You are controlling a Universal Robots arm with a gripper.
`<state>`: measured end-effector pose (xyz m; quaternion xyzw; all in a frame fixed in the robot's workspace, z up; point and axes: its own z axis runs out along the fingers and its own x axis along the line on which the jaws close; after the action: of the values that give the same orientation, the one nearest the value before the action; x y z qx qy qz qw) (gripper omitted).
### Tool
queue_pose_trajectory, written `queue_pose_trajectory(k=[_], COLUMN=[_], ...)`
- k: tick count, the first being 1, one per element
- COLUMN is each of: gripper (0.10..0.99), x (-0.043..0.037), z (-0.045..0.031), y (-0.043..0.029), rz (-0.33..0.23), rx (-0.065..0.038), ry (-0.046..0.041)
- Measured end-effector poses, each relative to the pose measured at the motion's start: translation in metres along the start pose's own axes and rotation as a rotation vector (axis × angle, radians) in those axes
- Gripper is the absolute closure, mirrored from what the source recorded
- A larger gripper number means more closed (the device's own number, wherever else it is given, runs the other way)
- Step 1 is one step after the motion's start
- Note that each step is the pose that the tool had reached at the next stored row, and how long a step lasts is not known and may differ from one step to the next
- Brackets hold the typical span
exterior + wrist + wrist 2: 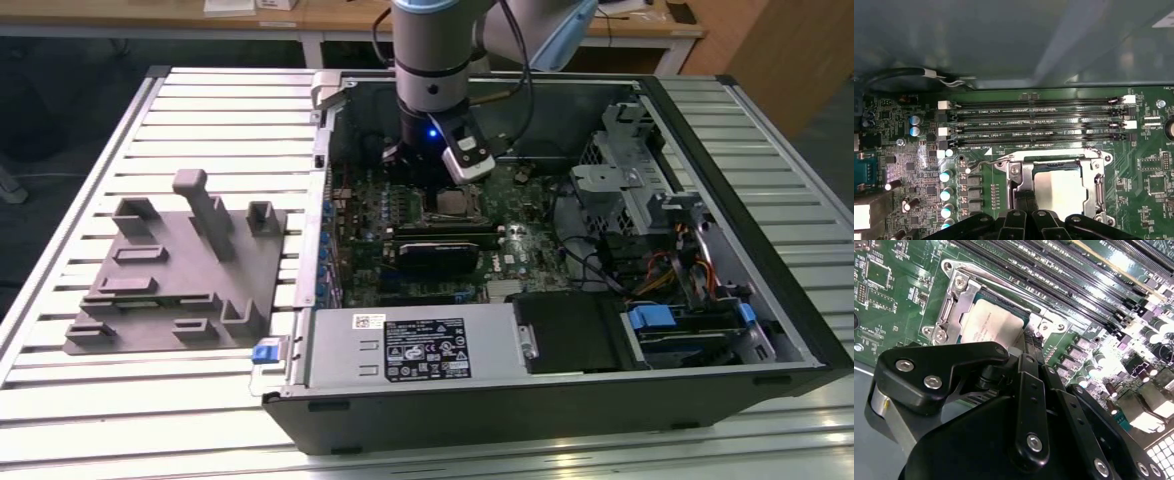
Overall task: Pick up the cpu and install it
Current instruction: 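Close the cpu cover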
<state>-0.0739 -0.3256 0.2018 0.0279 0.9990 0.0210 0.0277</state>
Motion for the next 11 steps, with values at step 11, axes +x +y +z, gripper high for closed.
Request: queue_pose_trajectory(k=[11], gripper=[0.98], x=[0.0001], z=[0.0017], y=[0.0001], rz=[-0.007], rx=[0.0], ry=[0.0004])
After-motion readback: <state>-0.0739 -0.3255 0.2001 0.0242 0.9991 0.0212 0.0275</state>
